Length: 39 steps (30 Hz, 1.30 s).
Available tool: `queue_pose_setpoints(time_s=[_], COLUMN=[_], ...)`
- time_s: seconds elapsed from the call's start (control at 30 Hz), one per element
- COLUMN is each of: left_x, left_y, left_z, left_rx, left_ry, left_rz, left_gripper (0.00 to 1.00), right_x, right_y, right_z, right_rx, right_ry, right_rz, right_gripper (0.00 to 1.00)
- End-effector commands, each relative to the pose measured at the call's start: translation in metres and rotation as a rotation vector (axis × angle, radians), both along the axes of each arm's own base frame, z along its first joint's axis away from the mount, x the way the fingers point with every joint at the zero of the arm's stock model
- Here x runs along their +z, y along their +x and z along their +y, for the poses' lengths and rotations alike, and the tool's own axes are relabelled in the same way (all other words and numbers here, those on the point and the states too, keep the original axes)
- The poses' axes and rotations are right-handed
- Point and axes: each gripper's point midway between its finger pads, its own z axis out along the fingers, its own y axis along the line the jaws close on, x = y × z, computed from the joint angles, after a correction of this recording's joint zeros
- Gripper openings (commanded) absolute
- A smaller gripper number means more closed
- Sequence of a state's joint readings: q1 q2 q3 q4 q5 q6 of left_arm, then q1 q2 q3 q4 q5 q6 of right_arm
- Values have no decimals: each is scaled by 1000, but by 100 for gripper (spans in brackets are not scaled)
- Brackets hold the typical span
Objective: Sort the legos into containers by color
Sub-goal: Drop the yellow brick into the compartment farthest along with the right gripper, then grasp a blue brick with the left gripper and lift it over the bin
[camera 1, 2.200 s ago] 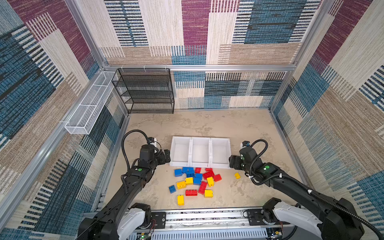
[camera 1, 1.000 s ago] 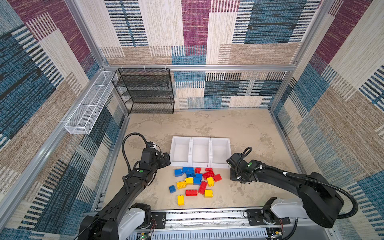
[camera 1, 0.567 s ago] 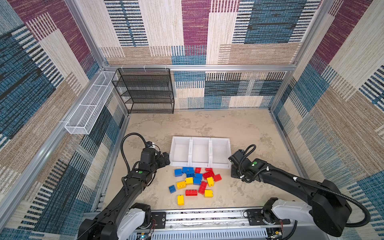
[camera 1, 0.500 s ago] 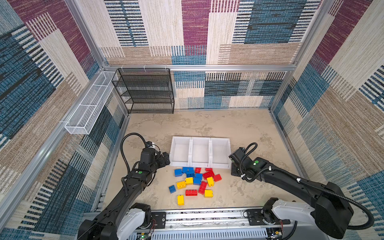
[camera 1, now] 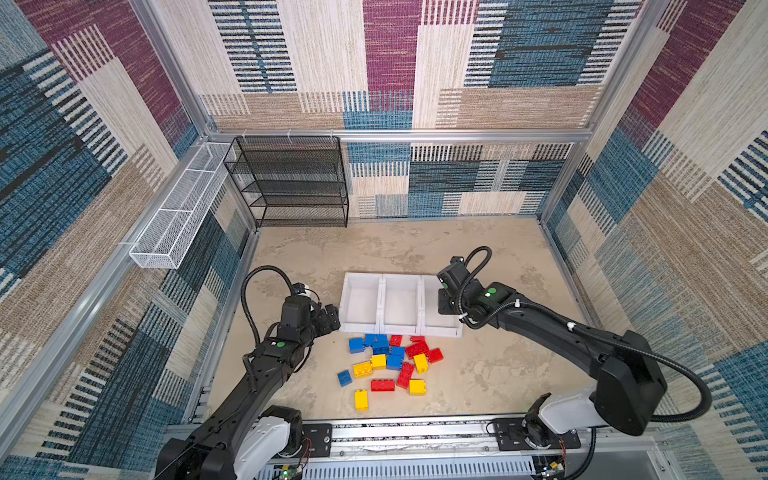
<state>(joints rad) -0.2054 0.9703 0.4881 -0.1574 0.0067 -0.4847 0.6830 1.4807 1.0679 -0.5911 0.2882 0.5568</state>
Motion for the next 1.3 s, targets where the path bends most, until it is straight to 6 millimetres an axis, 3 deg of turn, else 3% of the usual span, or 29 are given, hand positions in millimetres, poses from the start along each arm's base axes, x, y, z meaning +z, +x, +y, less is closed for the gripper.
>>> queue_pose_setpoints(time_s=[0.0, 0.13, 0.23, 0.43, 0.67, 0.97, 1.27], left_x=[-4, -6, -7, -14, -21, -31, -46], left_y=[-8, -15, -22, -42, -56, -55, -48], left_z=[-1, -3, -9, -27, -42, -62, -73], left_rx=[2, -5, -18, -96, -127, -201, -257], left_ry=[0, 53, 67, 124, 104, 103, 167], left_rz=[52, 79, 113, 161, 166, 197, 255], left_gripper=[90, 90, 89, 87, 84, 84, 82], right_x=[-6, -24, -32, -16, 11, 19, 24], right_y=[14, 21, 22, 27, 16, -15, -20], right_z=[23, 36, 32, 16, 10, -3, -7], right_rx=[78, 144, 172, 138, 84, 45, 18], right_ry=[44, 39, 0, 22, 117, 133, 158], right_rz=[-17, 23, 63, 15, -29, -21, -25], right_gripper=[24, 40, 52, 60, 62, 64, 65])
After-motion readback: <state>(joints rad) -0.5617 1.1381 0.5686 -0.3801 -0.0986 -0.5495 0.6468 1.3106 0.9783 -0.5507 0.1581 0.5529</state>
